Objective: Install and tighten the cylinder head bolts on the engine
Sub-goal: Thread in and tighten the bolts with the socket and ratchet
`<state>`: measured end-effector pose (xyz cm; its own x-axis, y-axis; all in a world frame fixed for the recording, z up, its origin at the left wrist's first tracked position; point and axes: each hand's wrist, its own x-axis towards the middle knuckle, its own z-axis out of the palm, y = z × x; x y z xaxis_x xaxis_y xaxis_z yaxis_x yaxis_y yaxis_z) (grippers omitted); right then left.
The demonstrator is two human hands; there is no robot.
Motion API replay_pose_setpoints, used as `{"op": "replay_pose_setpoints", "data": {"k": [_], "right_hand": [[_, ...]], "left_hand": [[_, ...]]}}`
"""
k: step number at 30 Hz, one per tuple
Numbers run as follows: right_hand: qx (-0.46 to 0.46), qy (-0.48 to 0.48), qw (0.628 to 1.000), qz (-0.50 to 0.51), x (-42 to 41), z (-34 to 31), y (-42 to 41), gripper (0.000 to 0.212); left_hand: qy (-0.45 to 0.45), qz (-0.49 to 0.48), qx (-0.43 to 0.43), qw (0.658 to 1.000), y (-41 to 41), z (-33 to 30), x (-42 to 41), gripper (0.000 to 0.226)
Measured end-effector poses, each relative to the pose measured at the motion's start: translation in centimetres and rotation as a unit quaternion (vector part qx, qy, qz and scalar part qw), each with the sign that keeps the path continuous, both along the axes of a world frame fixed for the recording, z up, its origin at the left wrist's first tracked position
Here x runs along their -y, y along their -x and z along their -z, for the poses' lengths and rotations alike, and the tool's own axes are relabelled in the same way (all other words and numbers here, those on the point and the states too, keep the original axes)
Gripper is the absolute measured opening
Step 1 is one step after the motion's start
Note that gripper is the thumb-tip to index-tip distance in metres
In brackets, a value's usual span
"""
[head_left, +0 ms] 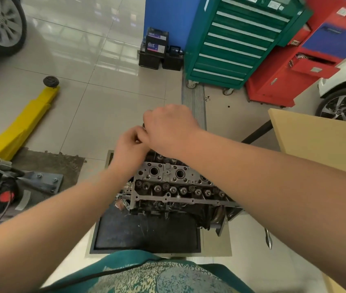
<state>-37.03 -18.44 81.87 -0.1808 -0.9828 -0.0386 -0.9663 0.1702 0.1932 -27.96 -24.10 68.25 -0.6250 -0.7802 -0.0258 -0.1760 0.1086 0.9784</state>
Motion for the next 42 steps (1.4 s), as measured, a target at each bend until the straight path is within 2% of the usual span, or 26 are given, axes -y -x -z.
{"op": "replay_pose_setpoints", "data": {"k": [1,3,5,7,8,10,12,14,16,17,19,21,22,23,24,25,26,27,28,30,32,34,37,39,41,42], "right_hand": [[-0.016,-0.004,1.0,0.009,0.0,0.2,-0.3,0.033],[-0.031,-0.015,0.999,0.01,0.1,0.4,-0.9,0.035],[-0.009,-0.006,1.0,-0.013,0.2,0.4,-1.1,0.03],[0.039,-0.022,0.997,-0.069,0.4,0.1,-0.5,0.021],[0.06,-0.043,0.993,-0.094,0.4,-0.2,-0.1,0.021],[0.091,-0.076,0.987,-0.111,0.4,-1.2,1.0,0.022],[0.091,-0.077,0.988,-0.097,0.5,-1.5,1.6,0.017],[0.075,-0.061,0.992,-0.083,0.5,-1.2,1.4,0.015],[0.052,-0.047,0.997,-0.045,0.6,-0.4,1.0,0.005],[0.039,-0.031,0.999,-0.017,0.7,-0.1,0.8,0.016],[0.023,-0.015,0.999,0.022,0.9,0.3,0.3,0.037],[0.008,-0.005,1.0,0.019,1.1,0.6,-0.6,0.039],[0.011,-0.001,1.0,0.007,1.1,0.6,-0.8,0.037],[0.025,-0.007,1.0,-0.005,1.1,0.5,-0.8,0.034],[0.044,-0.016,0.999,-0.017,1.0,0.4,-0.4,0.029],[0.072,-0.031,0.997,-0.027,0.8,0.1,0.2,0.025],[0.095,-0.05,0.993,-0.039,0.8,-0.3,1.0,0.022],[0.109,-0.069,0.99,-0.052,0.7,-0.7,1.6,0.019],[0.11,-0.077,0.989,-0.066,0.7,-0.9,1.8,0.018],[0.087,-0.075,0.99,-0.08,0.7,-0.8,1.4,0.019],[0.079,-0.044,0.994,-0.06,0.7,0.0,0.7,0.015],[0.079,-0.011,0.997,-0.012,0.7,0.7,0.3,0.014],[0.071,0.005,0.996,0.044,1.0,1.2,-0.2,0.032],[0.062,0.001,0.997,0.056,1.4,1.1,-0.6,0.033],[0.063,-0.001,0.997,0.049,1.5,0.6,-0.4,0.029],[0.064,-0.008,0.997,0.034,1.4,0.3,0.0,0.026]], "left_hand": [[-0.032,-0.02,-0.007,0.999,0.0,0.5,-0.7,0.023],[-0.069,-0.067,-0.041,0.995,0.3,1.3,-2.8,0.016],[-0.062,-0.128,-0.076,0.987,1.3,1.1,-3.8,0.03],[0.006,-0.157,-0.038,0.987,1.9,0.1,-3.0,0.056],[0.002,-0.128,-0.036,0.991,2.0,-0.3,-2.0,0.055],[-0.068,0.061,0.0,0.996,1.5,-1.3,0.8,0.025],[-0.112,0.239,0.054,0.963,1.1,-2.1,3.5,0.022],[-0.071,0.268,0.08,0.957,1.0,-2.5,4.4,0.016],[-0.024,0.169,0.059,0.983,0.6,-2.1,3.2,0.013],[-0.021,0.087,0.037,0.995,0.3,-1.6,2.0,0.008],[-0.063,-0.056,0.002,0.996,0.4,-0.7,-1.1,0.006],[-0.117,-0.141,-0.037,0.982,1.6,-0.6,-3.7,0.016],[-0.111,-0.174,-0.034,0.978,2.1,-1.0,-4.1,0.025],[-0.064,-0.184,-0.012,0.981,2.4,-1.3,-3.8,0.037],[-0.024,-0.156,0.008,0.987,2.6,-1.3,-3.0,0.046],[-0.021,-0.093,0.014,0.995,2.5,-1.6,-1.7,0.045],[-0.048,0.011,0.017,0.999,2.2,-1.9,0.0,0.03],[-0.086,0.116,0.017,0.989,1.8,-2.3,1.7,0.013],[-0.115,0.189,0.022,0.975,1.5,-2.6,3.1,0.012],[-0.094,0.253,0.052,0.961,0.8,-2.9,4.6,0.014],[-0.027,0.188,0.057,0.98,0.4,-2.9,3.9,0.007],[-0.006,0.043,0.03,0.999,0.1,-2.0,1.6,0.025],[-0.033,-0.092,0.027,0.995,1.1,-0.8,-2.0,0.035],[-0.04,-0.15,0.022,0.988,2.3,-1.2,-3.4,0.046],[-0.024,-0.136,0.062,0.989,2.6,-1.7,-2.4,0.044],[-0.028,-0.07,0.08,0.994,2.3,-2.1,-1.2,0.043]]}}
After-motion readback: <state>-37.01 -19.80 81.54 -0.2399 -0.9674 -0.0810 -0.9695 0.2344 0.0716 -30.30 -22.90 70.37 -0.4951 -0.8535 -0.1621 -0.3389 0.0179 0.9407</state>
